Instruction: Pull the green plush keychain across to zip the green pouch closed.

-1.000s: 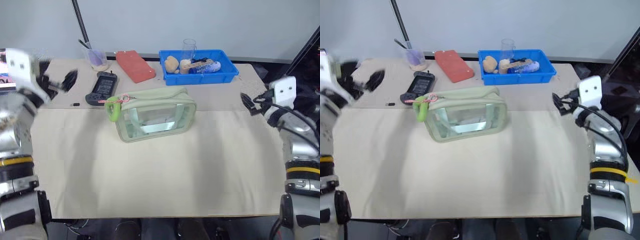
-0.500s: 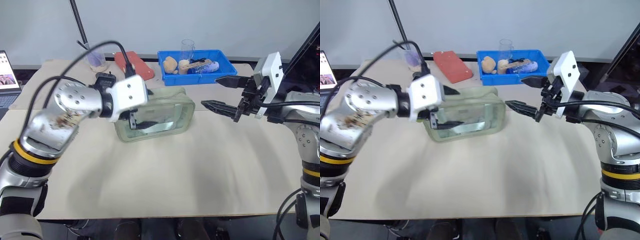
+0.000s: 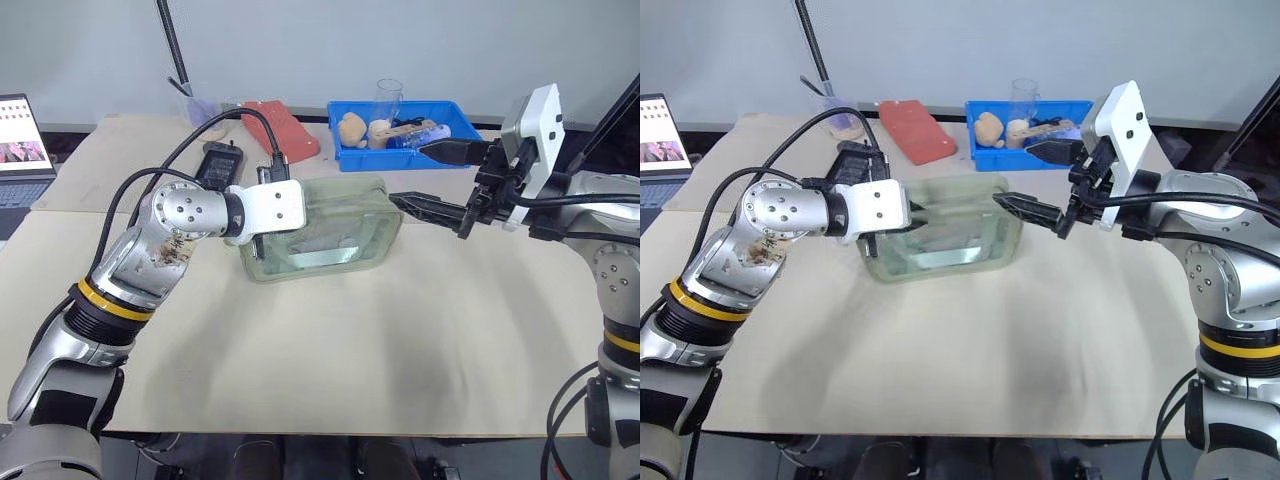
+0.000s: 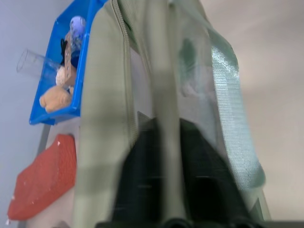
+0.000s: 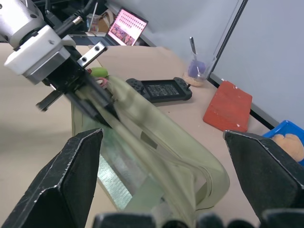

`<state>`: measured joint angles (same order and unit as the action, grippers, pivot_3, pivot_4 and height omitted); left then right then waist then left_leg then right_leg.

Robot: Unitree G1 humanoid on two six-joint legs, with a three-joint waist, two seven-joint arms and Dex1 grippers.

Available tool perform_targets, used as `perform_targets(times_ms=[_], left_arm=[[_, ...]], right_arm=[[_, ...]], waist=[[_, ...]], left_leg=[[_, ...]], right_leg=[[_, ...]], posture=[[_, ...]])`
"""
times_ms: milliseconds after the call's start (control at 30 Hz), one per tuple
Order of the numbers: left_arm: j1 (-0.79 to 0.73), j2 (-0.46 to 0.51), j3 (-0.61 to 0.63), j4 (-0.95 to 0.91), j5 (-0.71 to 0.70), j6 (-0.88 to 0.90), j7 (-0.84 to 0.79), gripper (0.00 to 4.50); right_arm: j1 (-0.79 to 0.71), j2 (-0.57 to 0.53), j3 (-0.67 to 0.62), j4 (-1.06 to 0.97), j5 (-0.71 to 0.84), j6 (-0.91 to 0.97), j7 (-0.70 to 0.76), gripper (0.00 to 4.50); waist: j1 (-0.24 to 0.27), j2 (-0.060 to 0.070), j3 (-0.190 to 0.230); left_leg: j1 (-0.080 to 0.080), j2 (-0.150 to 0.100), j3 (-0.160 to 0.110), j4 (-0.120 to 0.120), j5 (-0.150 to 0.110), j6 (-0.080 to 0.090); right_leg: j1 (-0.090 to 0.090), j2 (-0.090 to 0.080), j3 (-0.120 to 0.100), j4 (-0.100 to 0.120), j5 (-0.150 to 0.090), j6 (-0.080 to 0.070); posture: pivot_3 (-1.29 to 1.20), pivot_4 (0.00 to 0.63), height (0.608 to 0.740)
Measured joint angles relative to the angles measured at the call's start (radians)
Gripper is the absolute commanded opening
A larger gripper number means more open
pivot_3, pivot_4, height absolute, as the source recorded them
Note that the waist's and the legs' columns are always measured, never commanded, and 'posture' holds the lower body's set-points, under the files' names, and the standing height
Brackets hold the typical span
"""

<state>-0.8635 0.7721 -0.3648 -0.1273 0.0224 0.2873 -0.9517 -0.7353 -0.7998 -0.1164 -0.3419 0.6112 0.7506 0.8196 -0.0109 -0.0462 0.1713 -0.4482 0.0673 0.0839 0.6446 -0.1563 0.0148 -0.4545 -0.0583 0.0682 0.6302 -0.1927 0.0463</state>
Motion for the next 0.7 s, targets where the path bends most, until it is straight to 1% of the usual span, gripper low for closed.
perform_targets(times_ms=[100,300,433,567,633,667,700], left_arm=[[0.000,-0.013,0.010,0.030,-0.001,-0.067,-0.017,0.03],[0.000,0.051,0.098,0.082,-0.122,-0.251,-0.232,0.03],[0.005,0.053,0.123,0.082,-0.171,-0.292,-0.311,0.03],[0.035,0.052,0.123,0.081,-0.158,-0.303,-0.319,0.03],[0.039,0.050,0.123,0.077,-0.150,-0.301,-0.317,0.80],[0.040,0.051,0.126,0.066,-0.150,-0.287,-0.317,1.07],[0.042,0.052,0.131,0.050,-0.159,-0.265,-0.319,1.46]], right_arm=[[0.000,-0.008,0.000,0.002,0.000,0.000,0.008,4.50],[0.006,-0.087,0.005,0.020,0.002,0.000,0.099,4.50],[0.057,-0.114,0.007,0.009,0.022,0.002,0.153,4.50],[0.093,-0.115,0.010,-0.031,0.039,0.012,0.161,4.50],[0.105,-0.125,0.010,-0.049,0.039,0.013,0.160,4.50],[0.118,-0.135,0.010,-0.062,0.039,0.015,0.160,4.50],[0.130,-0.143,0.010,-0.071,0.039,0.017,0.161,4.50]], waist=[[0.000,0.000,0.000],[-0.003,0.000,0.000],[-0.001,0.000,0.000],[-0.001,0.000,0.000],[-0.001,0.000,0.000],[0.000,0.000,0.000],[0.000,0.000,0.000]], left_leg=[[0.000,0.000,0.000,0.000,0.000,0.000],[-0.002,0.000,0.000,0.000,0.000,0.000],[-0.002,0.000,0.000,0.001,0.000,0.000],[-0.002,0.000,0.000,0.002,0.000,0.001],[-0.002,0.000,0.000,0.002,0.000,0.000],[-0.002,0.000,0.000,0.002,0.000,0.000],[-0.003,0.000,0.000,0.002,0.000,0.000]], right_leg=[[0.000,0.000,0.000,0.000,0.000,0.000],[-0.002,0.000,0.000,0.000,0.000,0.000],[-0.001,0.000,0.000,0.000,0.000,0.000],[-0.001,0.000,0.000,0.000,0.000,0.000],[-0.001,0.000,0.000,0.000,0.000,0.000],[-0.001,0.000,0.000,0.000,0.000,0.000],[-0.001,0.000,0.000,0.000,0.000,0.000]], posture=[[0.00,0.150,0.740],[0.00,0.150,0.740],[0.00,0.150,0.740],[0.00,0.150,0.740],[0.00,0.150,0.740],[0.00,0.150,0.740],[0.00,0.150,0.740]])
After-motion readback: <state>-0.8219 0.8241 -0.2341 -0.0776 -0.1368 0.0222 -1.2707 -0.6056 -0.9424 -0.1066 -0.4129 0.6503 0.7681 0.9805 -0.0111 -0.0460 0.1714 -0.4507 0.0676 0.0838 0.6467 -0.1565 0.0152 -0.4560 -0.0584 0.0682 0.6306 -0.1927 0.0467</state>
